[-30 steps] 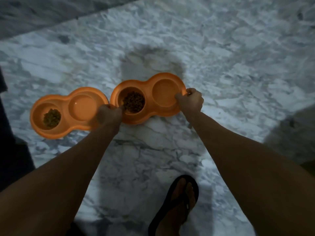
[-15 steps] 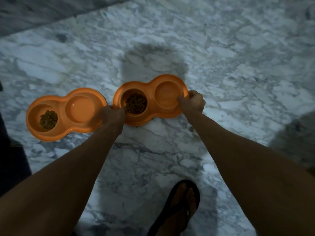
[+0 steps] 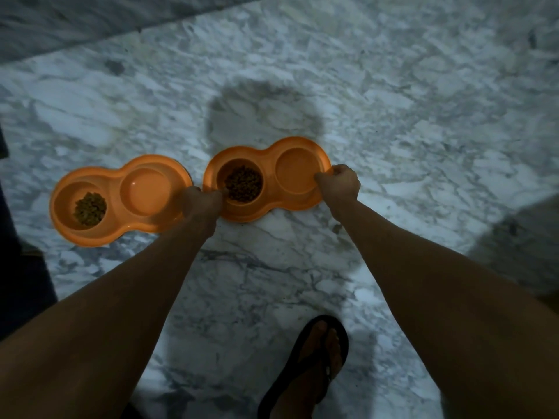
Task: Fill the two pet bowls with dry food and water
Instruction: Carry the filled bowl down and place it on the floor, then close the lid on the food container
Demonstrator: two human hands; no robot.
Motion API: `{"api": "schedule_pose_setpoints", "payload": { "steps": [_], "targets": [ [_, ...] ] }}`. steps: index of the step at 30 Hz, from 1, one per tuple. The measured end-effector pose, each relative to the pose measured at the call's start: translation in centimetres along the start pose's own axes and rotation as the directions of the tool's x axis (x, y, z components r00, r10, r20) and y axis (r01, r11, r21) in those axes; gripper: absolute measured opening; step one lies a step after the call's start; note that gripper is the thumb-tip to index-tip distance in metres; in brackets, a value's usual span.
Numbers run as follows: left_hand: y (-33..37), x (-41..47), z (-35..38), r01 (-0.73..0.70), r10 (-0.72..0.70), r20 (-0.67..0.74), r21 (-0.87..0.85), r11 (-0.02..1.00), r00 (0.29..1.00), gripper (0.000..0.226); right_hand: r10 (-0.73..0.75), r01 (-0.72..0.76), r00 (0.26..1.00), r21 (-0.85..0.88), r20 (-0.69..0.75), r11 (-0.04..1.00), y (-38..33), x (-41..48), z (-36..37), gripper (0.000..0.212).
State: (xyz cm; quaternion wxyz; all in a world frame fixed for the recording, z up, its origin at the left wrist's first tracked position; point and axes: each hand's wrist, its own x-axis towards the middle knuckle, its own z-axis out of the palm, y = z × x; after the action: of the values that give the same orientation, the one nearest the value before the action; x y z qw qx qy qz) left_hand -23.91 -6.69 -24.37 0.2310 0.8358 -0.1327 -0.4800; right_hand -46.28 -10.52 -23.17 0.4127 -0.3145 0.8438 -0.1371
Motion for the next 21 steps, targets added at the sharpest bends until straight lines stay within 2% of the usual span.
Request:
{"api": "schedule_pose_setpoints", "payload": {
  "steps": [1, 2, 5, 10, 13, 16, 17, 21],
  "targets": [
    [0.5, -1.0, -0.4, -0.009, 0.009, -0.001, 0.003, 1.0, 1.0, 0.067, 0.003, -0.003, 1.0, -0.005, 0.0, 1.0, -0.5, -0.6, -0.3, 0.05],
    [1.0, -1.8, -1.0, -0.036, 0.036, -0.007, 0.024, 0.999, 0.999, 0.07, 0.005, -0.005, 1.0, -0.01, 0.0, 1.0, -1.2, -1.3, -0.7, 0.054],
    [3.2, -5.4, -4.0, -0.075, 0.083, -0.067, 0.105, 0.992, 0.994, 0.059, 0.004, -0.005, 1.0, 0.011, 0.028, 1.0, -4.1, -4.2, -2.4, 0.054],
    [10.2, -12.8, -10.9, -0.118, 0.125, -0.059, 0.115, 0.986, 0.99, 0.047, -0.018, 0.013, 0.998, 0.08, 0.063, 0.997, -11.6, -11.2, -6.8, 0.043],
    [15.8, -18.5, -16.6, -0.138, 0.141, -0.068, 0.051, 0.989, 0.988, 0.041, -0.06, 0.044, 0.991, 0.138, 0.118, 0.99, -17.7, -17.6, -10.8, 0.039],
    [20.6, -24.9, -23.1, -0.101, 0.091, -0.119, -0.083, 0.991, 0.989, 0.071, -0.1, 0.071, 0.983, 0.182, 0.154, 0.981, -24.2, -26.4, -15.4, 0.034],
    [22.1, -27.3, -25.3, -0.107, 0.09, -0.142, -0.12, 0.987, 0.986, 0.07, -0.11, 0.079, 0.982, 0.197, 0.152, 0.977, -26.3, -29.4, -16.9, 0.032],
    [27.0, -36.6, -34.0, -0.189, 0.135, -0.233, -0.224, 0.956, 0.963, 0.045, -0.199, 0.153, 0.96, 0.224, 0.198, 0.962, -33.0, -40.1, -21.2, 0.025]
  ]
}}
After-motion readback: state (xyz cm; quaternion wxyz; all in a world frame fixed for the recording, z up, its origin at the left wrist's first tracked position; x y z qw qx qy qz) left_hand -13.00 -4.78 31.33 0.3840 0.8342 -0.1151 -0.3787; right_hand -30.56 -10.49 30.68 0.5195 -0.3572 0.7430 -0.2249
